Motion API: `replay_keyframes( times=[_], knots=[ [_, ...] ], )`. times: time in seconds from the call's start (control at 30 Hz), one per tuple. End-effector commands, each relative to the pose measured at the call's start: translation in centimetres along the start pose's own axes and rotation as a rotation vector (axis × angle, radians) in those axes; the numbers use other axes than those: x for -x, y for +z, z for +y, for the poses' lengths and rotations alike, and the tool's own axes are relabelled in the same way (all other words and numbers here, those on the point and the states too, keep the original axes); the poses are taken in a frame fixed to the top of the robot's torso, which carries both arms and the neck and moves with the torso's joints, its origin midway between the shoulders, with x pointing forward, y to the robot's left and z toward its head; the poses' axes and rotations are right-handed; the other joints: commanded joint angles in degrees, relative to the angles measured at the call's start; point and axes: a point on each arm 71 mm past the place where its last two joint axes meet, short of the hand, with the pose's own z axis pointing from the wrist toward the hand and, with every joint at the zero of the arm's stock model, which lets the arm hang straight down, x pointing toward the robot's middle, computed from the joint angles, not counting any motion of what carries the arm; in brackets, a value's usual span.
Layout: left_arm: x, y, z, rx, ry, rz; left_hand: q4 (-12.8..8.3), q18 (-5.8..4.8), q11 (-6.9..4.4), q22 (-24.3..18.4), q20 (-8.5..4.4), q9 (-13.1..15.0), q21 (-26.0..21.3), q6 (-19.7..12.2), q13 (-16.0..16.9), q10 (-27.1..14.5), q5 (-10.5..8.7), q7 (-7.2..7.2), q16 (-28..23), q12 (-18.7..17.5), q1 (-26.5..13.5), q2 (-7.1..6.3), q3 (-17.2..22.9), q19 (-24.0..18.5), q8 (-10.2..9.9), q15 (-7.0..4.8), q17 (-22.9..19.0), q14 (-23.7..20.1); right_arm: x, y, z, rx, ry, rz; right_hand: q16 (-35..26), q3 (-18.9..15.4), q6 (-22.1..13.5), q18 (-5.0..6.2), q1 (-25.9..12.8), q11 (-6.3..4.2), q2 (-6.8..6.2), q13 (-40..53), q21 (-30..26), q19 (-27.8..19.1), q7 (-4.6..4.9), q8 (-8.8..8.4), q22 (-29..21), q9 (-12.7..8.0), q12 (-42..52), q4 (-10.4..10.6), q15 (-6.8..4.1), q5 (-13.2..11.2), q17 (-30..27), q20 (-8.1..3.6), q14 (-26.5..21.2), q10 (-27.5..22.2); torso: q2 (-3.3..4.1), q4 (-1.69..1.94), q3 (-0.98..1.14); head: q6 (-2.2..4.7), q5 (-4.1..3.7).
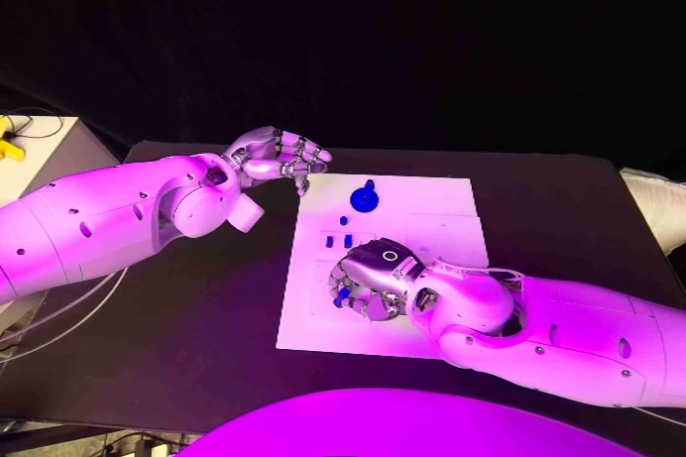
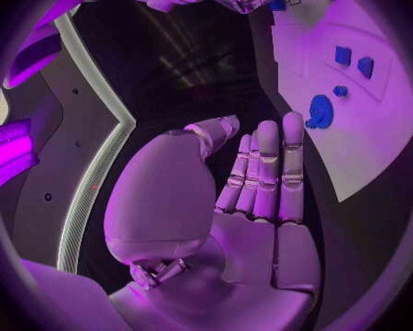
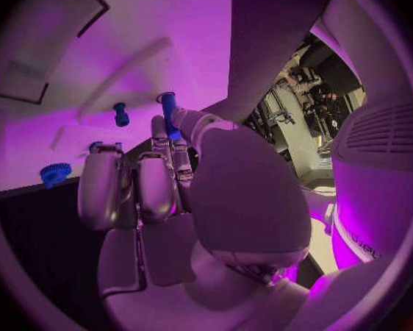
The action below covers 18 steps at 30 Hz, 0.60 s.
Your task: Assemble the parts on the task board
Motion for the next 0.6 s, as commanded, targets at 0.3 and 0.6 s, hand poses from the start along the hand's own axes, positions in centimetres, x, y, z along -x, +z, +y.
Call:
replay_keyframes(
  times=[0.3,0.6],
  knots=[
    [-0.17,0.03,-0.11,-0.007,-0.011,0.015,-0.3,0.42,0.00,-0.1,0.17,-0.1,-0.4,-0.3,-0.1,-0.2,0.23,0.40,-0.2,-0.2,0.0,0.50,0.1,0.0,0.2,0.41,-0.1,-0.1,-0.96,0.02,-0.19,-0.015,-0.027,0.044,0.1,0.2,0.2,-0.68,-0.3,-3.27,0.55,0.0,-0.1,2.2,0.32,0.19,8.6,2.4,0.0,-0.1,-0.21,0.1,0.1,-0.30,0.5,3.7,0.00,-0.03,0.01,0.00,0.05],
    [-0.17,0.04,-0.10,-0.007,-0.012,0.016,-0.3,0.42,0.00,-0.1,0.17,-0.1,-0.4,-0.3,-0.1,-0.2,0.23,0.40,-0.2,-0.2,0.0,0.50,0.1,0.0,0.2,0.41,-0.1,-0.1,-1.33,0.17,-0.29,-0.023,-0.045,0.060,-0.2,0.3,0.0,-0.57,-0.7,-3.21,0.33,0.1,-0.8,2.1,0.35,0.27,8.4,2.7,-0.3,-0.4,-0.16,-0.1,-0.4,-0.27,0.4,3.6,0.04,0.00,-0.01,0.00,0.05]
  ],
)
